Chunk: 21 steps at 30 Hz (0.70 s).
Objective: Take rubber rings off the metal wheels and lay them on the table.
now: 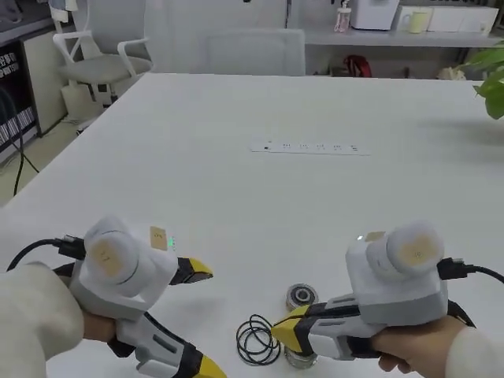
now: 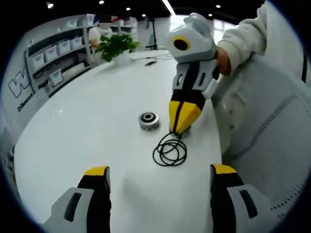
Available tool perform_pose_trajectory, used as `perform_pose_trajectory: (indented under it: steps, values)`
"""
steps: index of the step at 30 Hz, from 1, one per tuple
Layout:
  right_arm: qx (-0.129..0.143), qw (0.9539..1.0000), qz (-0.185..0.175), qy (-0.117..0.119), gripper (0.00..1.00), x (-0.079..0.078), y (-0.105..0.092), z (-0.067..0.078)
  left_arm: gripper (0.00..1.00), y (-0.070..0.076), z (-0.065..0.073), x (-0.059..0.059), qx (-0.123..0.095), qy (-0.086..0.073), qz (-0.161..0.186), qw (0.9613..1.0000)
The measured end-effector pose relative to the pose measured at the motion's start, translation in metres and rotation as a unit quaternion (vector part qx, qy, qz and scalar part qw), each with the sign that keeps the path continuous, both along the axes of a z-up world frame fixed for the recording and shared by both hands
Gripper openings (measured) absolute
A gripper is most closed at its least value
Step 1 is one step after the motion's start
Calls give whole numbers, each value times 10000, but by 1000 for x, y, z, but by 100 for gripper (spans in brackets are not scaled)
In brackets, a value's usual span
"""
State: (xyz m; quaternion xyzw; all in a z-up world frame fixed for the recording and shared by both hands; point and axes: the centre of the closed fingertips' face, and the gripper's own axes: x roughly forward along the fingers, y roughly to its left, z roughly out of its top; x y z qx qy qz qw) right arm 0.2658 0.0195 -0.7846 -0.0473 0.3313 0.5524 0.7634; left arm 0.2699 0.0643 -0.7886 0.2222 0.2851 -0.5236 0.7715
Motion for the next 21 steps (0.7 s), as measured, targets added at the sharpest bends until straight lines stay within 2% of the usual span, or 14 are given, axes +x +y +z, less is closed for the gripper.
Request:
perform_pose_trajectory:
  steps: [15,21]
  values:
    - [-160,9996,52,-242,5,5,-2,-6,86,0,-1,0,12,19,-7,10000]
    - [-124,9995,-54,-298,8,12,-6,-2,85,0,0,0,10,14,-8,10000]
